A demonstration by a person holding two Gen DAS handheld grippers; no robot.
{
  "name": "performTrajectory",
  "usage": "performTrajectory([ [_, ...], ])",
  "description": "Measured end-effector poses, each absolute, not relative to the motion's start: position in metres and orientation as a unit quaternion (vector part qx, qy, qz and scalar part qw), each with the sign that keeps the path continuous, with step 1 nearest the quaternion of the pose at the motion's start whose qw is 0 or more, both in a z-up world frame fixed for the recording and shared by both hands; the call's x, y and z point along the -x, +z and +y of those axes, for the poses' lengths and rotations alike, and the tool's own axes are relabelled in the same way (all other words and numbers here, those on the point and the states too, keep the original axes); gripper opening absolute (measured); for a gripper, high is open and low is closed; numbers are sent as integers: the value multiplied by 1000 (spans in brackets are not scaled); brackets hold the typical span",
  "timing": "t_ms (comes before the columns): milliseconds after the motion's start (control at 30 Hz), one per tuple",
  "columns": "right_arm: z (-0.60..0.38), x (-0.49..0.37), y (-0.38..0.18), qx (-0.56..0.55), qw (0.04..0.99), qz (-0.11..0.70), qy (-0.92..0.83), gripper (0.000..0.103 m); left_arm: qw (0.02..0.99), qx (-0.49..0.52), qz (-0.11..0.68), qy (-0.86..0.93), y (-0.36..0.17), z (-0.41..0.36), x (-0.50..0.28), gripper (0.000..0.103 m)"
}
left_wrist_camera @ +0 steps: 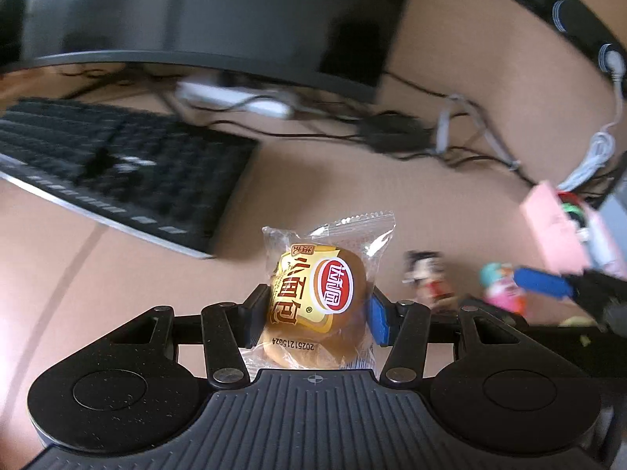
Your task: Organize objects
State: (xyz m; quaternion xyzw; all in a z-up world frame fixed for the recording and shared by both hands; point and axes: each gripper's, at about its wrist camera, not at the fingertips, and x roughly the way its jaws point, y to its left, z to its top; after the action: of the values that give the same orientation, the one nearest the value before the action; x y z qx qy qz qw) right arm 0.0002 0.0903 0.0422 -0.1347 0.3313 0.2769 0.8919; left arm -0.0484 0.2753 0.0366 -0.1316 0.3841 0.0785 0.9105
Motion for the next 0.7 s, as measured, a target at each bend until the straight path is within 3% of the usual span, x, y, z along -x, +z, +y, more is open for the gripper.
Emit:
performTrajectory([
  [167,139,-31,18,138,873,366,292,72,906,107,397,104,37,295,67,56],
  [233,148,-42,8,128,863,398,282,63,902,111,404,104,37,302,74,56],
  [300,150,-38,8,128,863,401,281,47,900,106,409,105,38,304,80,56],
  [367,149,-28,12,137,857,403,292,42,901,105,409,102,38,303,83,56],
  [700,98,20,36,133,847,423,293,41,899,98,426,33,37,267,84,56],
])
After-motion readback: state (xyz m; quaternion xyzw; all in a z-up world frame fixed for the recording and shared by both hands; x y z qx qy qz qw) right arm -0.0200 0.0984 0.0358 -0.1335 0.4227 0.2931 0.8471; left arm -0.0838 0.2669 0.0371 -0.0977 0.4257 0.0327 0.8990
